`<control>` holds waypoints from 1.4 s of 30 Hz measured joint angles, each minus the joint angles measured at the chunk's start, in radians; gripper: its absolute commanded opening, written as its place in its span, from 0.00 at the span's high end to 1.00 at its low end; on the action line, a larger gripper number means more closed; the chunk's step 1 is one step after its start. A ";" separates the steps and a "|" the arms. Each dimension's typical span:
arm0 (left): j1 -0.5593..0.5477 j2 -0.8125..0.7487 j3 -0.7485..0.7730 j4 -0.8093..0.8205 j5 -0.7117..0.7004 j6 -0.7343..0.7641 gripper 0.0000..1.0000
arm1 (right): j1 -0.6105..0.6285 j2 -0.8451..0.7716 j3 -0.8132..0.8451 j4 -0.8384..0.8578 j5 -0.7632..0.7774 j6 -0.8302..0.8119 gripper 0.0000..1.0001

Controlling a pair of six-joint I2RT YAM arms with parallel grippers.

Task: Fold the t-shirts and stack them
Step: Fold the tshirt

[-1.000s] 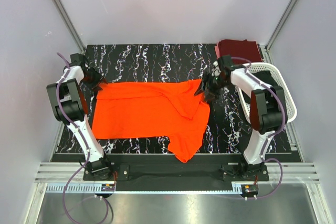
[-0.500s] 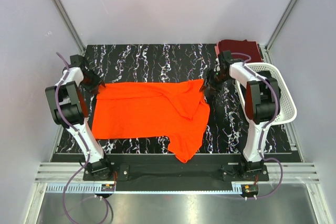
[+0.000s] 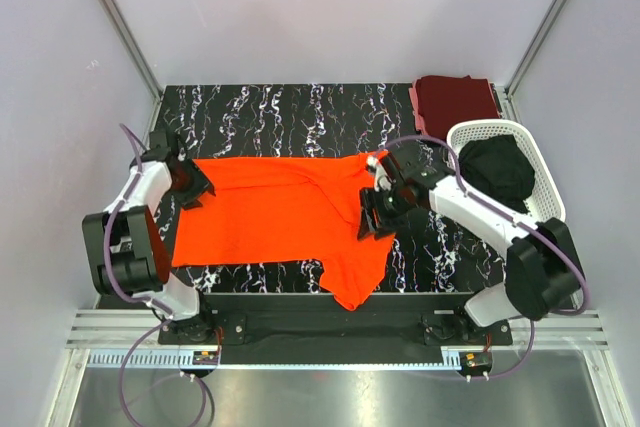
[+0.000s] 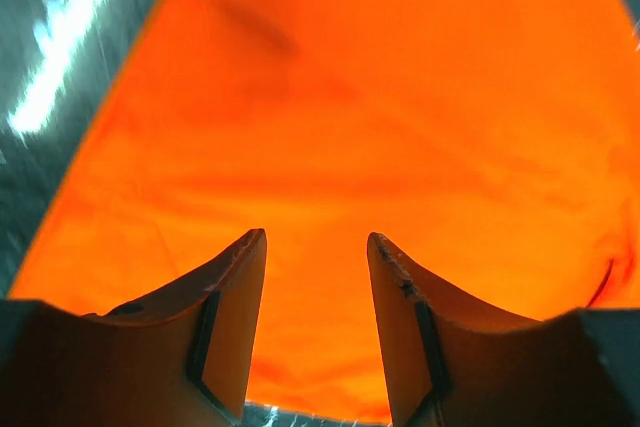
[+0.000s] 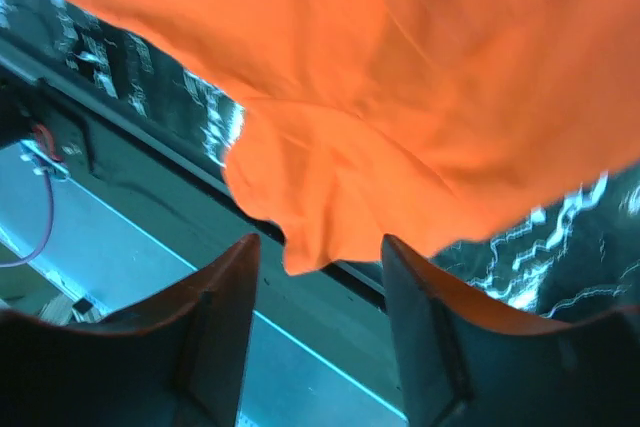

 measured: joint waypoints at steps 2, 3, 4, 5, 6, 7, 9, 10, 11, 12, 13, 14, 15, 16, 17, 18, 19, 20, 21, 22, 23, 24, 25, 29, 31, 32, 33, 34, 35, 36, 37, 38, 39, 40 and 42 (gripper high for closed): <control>-0.013 -0.037 -0.045 -0.003 0.002 -0.005 0.51 | 0.005 -0.049 -0.095 0.024 -0.004 0.021 0.46; -0.019 -0.049 -0.065 -0.008 0.005 -0.010 0.51 | 0.001 -0.059 -0.143 0.031 0.000 0.040 0.47; -0.026 -0.054 -0.080 -0.011 0.006 -0.016 0.51 | -0.002 -0.060 -0.177 0.032 0.007 0.054 0.47; -0.032 -0.055 -0.094 -0.016 0.006 -0.026 0.51 | -0.002 -0.057 -0.215 0.037 0.020 0.075 0.47; -0.037 -0.055 -0.106 -0.023 0.006 -0.033 0.51 | -0.003 -0.052 -0.234 0.035 0.031 0.088 0.47; -0.043 -0.055 -0.116 -0.030 0.005 -0.042 0.51 | -0.003 -0.046 -0.246 0.035 0.043 0.100 0.47; -0.056 -0.051 -0.122 -0.055 -0.003 -0.064 0.50 | -0.003 -0.030 -0.249 0.048 0.077 0.124 0.47; -0.062 -0.040 -0.122 -0.058 -0.005 -0.077 0.50 | -0.004 -0.023 -0.249 0.060 0.091 0.131 0.46; -0.068 -0.024 -0.119 -0.060 -0.006 -0.089 0.50 | -0.005 -0.010 -0.245 0.075 0.111 0.138 0.47; -0.072 0.009 -0.106 -0.073 -0.008 -0.103 0.50 | -0.009 0.006 -0.238 0.084 0.126 0.144 0.47; -0.074 0.039 -0.093 -0.084 -0.010 -0.109 0.50 | -0.014 0.024 -0.229 0.090 0.136 0.146 0.47; -0.076 0.084 -0.069 -0.100 -0.014 -0.117 0.50 | -0.027 0.054 -0.214 0.098 0.140 0.146 0.46; -0.076 0.133 -0.038 -0.113 -0.018 -0.125 0.50 | -0.041 0.089 -0.189 0.098 0.145 0.146 0.46; -0.076 0.175 0.000 -0.140 -0.020 -0.129 0.50 | -0.056 0.127 -0.163 0.106 0.152 0.145 0.46; -0.076 0.206 0.033 -0.164 -0.022 -0.134 0.50 | -0.071 0.163 -0.139 0.110 0.155 0.144 0.46; -0.077 0.238 0.075 -0.183 -0.024 -0.138 0.50 | -0.095 0.214 -0.100 0.113 0.153 0.142 0.46; -0.077 0.271 0.119 -0.200 -0.024 -0.139 0.50 | -0.114 0.251 -0.064 0.097 0.137 0.141 0.46; -0.077 0.304 0.165 -0.214 -0.026 -0.141 0.49 | -0.139 0.294 -0.016 0.086 0.125 0.137 0.45; -0.077 0.338 0.210 -0.224 -0.027 -0.142 0.50 | -0.157 0.319 0.019 0.085 0.121 0.133 0.45; -0.077 0.377 0.269 -0.242 -0.028 -0.142 0.50 | -0.177 0.355 0.071 0.074 0.127 0.121 0.45; -0.077 0.411 0.318 -0.253 -0.027 -0.141 0.50 | -0.194 0.394 0.131 0.067 0.134 0.104 0.44; -0.078 0.454 0.380 -0.266 -0.028 -0.140 0.50 | -0.206 0.436 0.197 0.055 0.145 0.088 0.43; -0.079 0.497 0.453 -0.293 -0.032 -0.140 0.49 | -0.218 0.484 0.275 0.045 0.159 0.066 0.42; -0.079 0.613 0.661 -0.306 -0.050 -0.129 0.45 | -0.235 0.607 0.518 -0.002 0.196 -0.004 0.37; -0.079 0.613 0.674 -0.284 -0.050 -0.123 0.42 | -0.235 0.607 0.554 -0.016 0.204 -0.024 0.34; -0.079 0.601 0.662 -0.275 -0.046 -0.118 0.41 | -0.235 0.594 0.553 -0.020 0.204 -0.030 0.33; -0.079 0.578 0.625 -0.244 -0.042 -0.114 0.40 | -0.235 0.577 0.537 -0.021 0.204 -0.035 0.33; -0.079 0.533 0.560 -0.220 -0.033 -0.109 0.39 | -0.235 0.542 0.498 -0.016 0.203 -0.039 0.32; -0.079 0.510 0.528 -0.216 -0.029 -0.108 0.39 | -0.234 0.507 0.455 -0.021 0.199 -0.039 0.32; -0.079 0.460 0.457 -0.192 -0.022 -0.106 0.39 | -0.234 0.457 0.393 -0.016 0.191 -0.040 0.32; -0.079 0.413 0.396 -0.181 -0.018 -0.103 0.39 | -0.234 0.415 0.343 -0.021 0.182 -0.039 0.32; -0.079 0.362 0.338 -0.180 -0.015 -0.102 0.38 | -0.234 0.359 0.277 -0.022 0.166 -0.037 0.32; -0.079 0.319 0.291 -0.178 -0.013 -0.101 0.37 | -0.233 0.300 0.207 -0.016 0.147 -0.033 0.32; -0.079 0.261 0.234 -0.166 -0.014 -0.098 0.36 | -0.230 0.246 0.146 -0.012 0.122 -0.026 0.32; -0.079 0.152 0.147 -0.159 -0.017 -0.098 0.36 | -0.215 0.145 0.039 -0.003 0.071 -0.006 0.33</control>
